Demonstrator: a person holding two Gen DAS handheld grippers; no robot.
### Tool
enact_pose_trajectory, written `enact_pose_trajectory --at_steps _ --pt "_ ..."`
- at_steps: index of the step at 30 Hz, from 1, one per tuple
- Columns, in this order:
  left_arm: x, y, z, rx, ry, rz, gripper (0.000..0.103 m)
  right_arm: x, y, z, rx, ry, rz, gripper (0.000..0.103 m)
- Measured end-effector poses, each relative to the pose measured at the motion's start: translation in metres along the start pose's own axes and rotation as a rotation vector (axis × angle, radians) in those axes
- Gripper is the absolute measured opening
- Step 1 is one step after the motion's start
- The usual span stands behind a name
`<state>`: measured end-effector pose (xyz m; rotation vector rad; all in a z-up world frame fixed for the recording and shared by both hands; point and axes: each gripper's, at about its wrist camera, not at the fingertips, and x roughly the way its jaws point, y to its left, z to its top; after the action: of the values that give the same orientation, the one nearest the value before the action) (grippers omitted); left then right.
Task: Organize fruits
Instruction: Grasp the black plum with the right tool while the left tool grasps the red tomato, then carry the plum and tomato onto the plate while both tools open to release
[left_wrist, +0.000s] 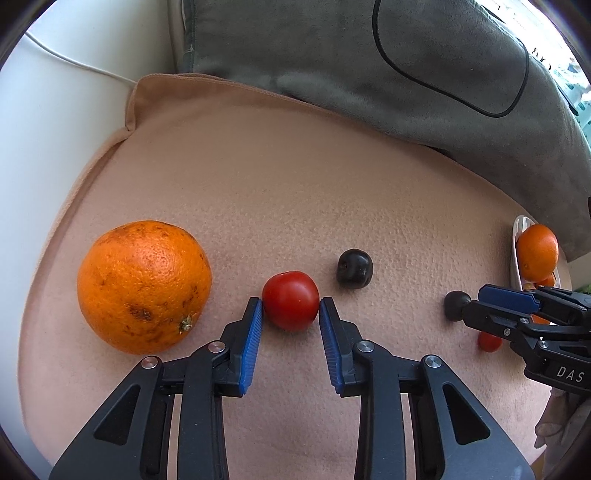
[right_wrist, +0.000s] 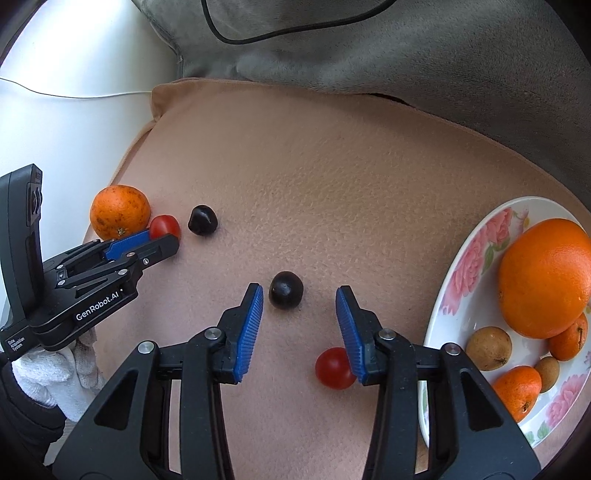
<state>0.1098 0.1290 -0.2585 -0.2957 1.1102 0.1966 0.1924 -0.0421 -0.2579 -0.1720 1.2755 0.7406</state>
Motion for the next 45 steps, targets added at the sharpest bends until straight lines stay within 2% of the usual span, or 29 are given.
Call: enact_pose_trajectory --at_steps 5,8,16,20,32,45 --pt "0.003 0.003 0.005 -0.001 -0.002 -0.008 0.029 0.007 0.003 0.003 -0.007 0.011 0.0 0.042" --pt "0.003 0.004 0.006 -0.003 -0.002 -0.013 0.029 0.012 0.005 0.004 -0.012 0.023 0.001 0.033" --pt "0.009 0.012 0.017 -0.013 -0.001 -0.028 0.029 0.017 0.005 0.006 -0.019 0.027 -0.001 0.031" --pt "0.008 0.015 0.012 -0.013 -0.002 -0.031 0.029 0.019 0.008 0.007 -0.024 0.03 0.013 0.022" --pt "-0.002 0.019 0.0 -0.011 -0.013 -0.046 0.029 0.011 0.012 0.001 -0.036 0.007 0.013 0.021" --pt "-0.032 0.009 -0.01 0.011 -0.043 -0.078 0.029 -0.022 0.006 -0.009 -0.022 -0.051 0.005 0.021"
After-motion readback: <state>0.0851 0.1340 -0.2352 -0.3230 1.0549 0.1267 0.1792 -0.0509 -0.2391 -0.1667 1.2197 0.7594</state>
